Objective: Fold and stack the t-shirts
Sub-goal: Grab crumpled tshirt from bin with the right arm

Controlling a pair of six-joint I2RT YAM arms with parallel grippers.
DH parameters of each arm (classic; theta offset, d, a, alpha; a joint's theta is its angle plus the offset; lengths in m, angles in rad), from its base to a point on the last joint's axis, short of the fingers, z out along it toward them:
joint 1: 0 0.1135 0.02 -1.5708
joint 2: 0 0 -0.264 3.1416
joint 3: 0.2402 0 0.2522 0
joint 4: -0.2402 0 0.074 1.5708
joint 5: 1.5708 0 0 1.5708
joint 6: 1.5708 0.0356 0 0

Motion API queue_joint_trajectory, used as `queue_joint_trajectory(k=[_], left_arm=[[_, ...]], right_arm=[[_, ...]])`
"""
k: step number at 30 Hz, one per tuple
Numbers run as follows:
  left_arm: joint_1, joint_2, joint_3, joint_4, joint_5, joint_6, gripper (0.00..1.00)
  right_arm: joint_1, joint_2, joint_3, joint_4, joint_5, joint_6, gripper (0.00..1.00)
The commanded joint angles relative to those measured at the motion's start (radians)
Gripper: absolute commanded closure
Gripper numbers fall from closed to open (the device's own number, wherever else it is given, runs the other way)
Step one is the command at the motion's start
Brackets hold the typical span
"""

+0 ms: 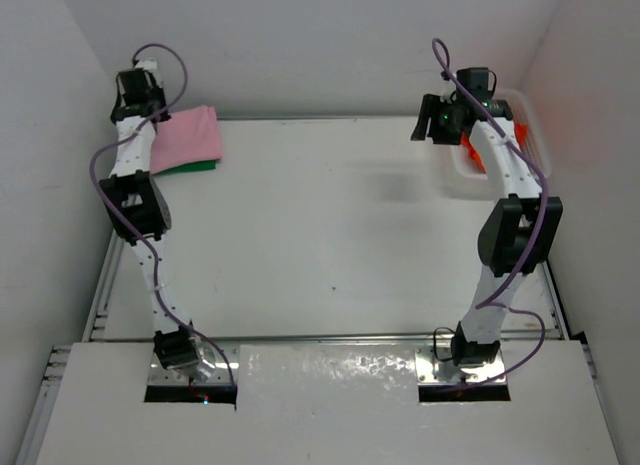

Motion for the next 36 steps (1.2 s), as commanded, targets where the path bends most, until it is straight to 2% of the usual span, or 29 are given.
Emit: queue_joint_trajectory(k=[1, 5, 9, 12, 14, 17, 18, 19, 20, 22, 23, 26, 29, 32, 36], left_arm=[[-0.04, 0.027, 0.025, 0.047, -0.028, 0.022, 0.78], [-0.017, 0.092, 0.025, 0.091, -0.098, 0.017, 0.8], [0.038, 0.121, 0.028, 0.116, -0.102, -0.039, 0.8], [0.061, 0.093, 0.004, 0.111, -0.021, -0.041, 0.79], [0.058, 0.052, -0.038, 0.133, 0.031, -0.038, 0.76], [0.046, -0.023, -0.072, 0.142, 0.109, -0.049, 0.61], [0.038, -0.039, -0.072, 0.135, 0.123, -0.047, 0.57], [0.028, -0.072, -0.072, 0.124, 0.135, -0.046, 0.51], [0.023, -0.091, -0.072, 0.11, 0.148, -0.04, 0.5], [0.009, -0.146, -0.084, 0.055, 0.185, -0.027, 0.47], [0.005, -0.164, -0.096, 0.032, 0.2, -0.021, 0.47], [-0.018, -0.229, -0.153, -0.078, 0.243, 0.031, 0.47], [-0.052, -0.278, -0.233, -0.16, 0.208, 0.062, 0.47], [-0.078, -0.309, -0.26, -0.2, 0.171, 0.066, 0.47], [-0.1, -0.316, -0.256, -0.238, 0.133, 0.079, 0.47]], right_arm=[[-0.002, -0.049, 0.019, 0.006, 0.023, -0.004, 0.4], [-0.002, -0.052, 0.024, -0.004, 0.035, -0.001, 0.4], [-0.004, -0.033, 0.037, 0.018, 0.066, 0.007, 0.4], [-0.087, 0.058, 0.217, 0.001, 0.06, 0.075, 0.43], [-0.146, 0.115, 0.281, 0.038, 0.061, 0.108, 0.47], [-0.202, 0.212, 0.335, 0.135, 0.144, 0.152, 0.52], [-0.209, 0.233, 0.346, 0.16, 0.179, 0.142, 0.5], [-0.217, 0.279, 0.352, 0.182, 0.284, 0.128, 0.46], [-0.222, 0.304, 0.359, 0.206, 0.332, 0.11, 0.37], [-0.237, 0.4, 0.416, 0.245, 0.462, 0.065, 0.31], [-0.245, 0.433, 0.44, 0.256, 0.488, 0.057, 0.23], [-0.282, 0.531, 0.473, 0.321, 0.47, 0.085, 0.19], [-0.303, 0.609, 0.49, 0.38, 0.408, 0.081, 0.18], [-0.303, 0.662, 0.502, 0.41, 0.402, 0.039, 0.22], [-0.305, 0.66, 0.478, 0.426, 0.37, -0.002, 0.56]])
